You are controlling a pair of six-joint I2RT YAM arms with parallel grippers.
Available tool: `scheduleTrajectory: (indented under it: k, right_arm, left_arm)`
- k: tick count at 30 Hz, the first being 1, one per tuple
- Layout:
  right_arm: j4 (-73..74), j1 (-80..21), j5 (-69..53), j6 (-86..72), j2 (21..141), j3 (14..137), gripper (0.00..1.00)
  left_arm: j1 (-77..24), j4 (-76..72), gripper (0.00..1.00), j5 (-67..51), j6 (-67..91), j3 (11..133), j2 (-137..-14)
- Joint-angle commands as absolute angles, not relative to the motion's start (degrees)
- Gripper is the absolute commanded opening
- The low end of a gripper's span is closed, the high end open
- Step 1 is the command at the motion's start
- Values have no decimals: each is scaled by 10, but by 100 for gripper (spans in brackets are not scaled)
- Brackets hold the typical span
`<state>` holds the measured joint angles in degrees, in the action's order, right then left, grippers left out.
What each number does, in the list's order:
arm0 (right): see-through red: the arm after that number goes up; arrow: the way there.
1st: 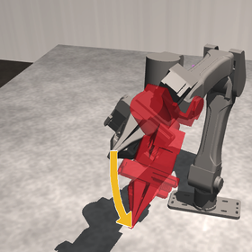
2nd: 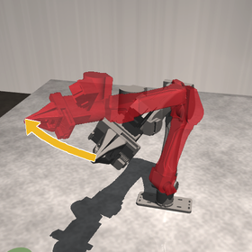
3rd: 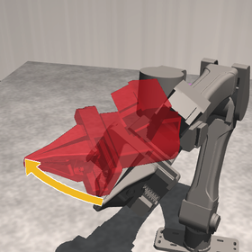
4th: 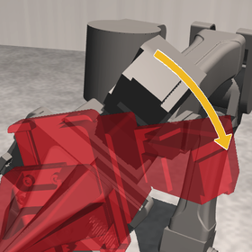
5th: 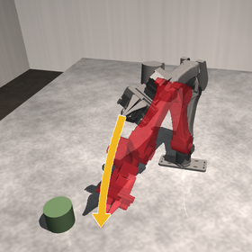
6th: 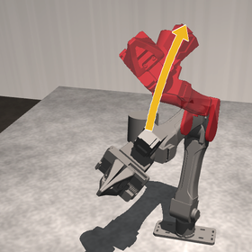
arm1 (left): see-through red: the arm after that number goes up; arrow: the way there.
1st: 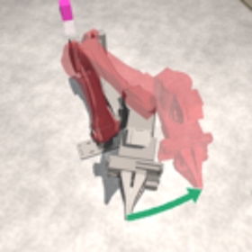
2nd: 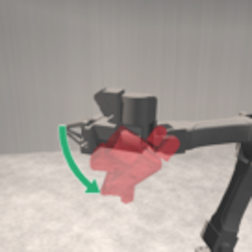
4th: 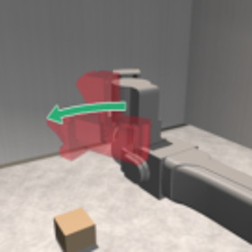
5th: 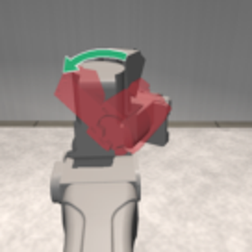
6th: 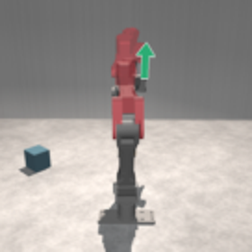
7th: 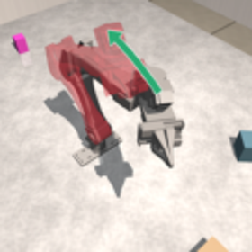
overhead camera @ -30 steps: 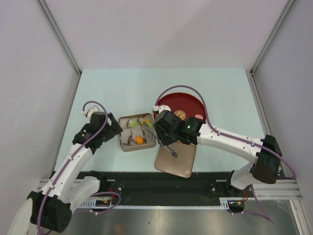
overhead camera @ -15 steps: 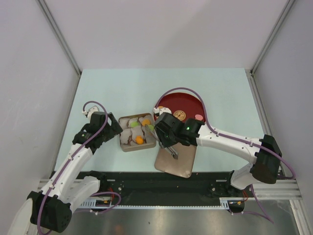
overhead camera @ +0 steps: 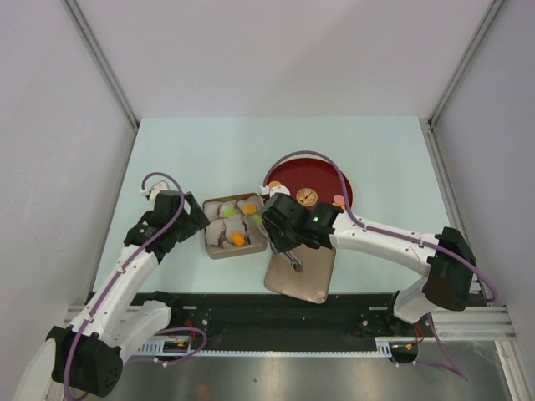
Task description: Pack the cookies
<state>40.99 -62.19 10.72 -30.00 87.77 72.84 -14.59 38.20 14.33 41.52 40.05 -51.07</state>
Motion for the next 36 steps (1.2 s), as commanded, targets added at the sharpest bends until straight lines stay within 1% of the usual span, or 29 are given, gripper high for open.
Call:
scheduleTrajectory:
  k: [1,19,27,36]
  right_arm:
    - [384,-623,113,-298,887,757,38]
    - [382,-606,116,-286,892,775,49]
    - [378,-603,121,-285,890,776,52]
    - [390,-598,141,-277,878,803,52]
  left_arm:
    - [-141,369,100,137,406,395,-507]
    - [-141,367,100,139,406,393,-505]
    - [-141,367,100,138,407,392,-504]
    - [-141,369,100,139,405,393,-503]
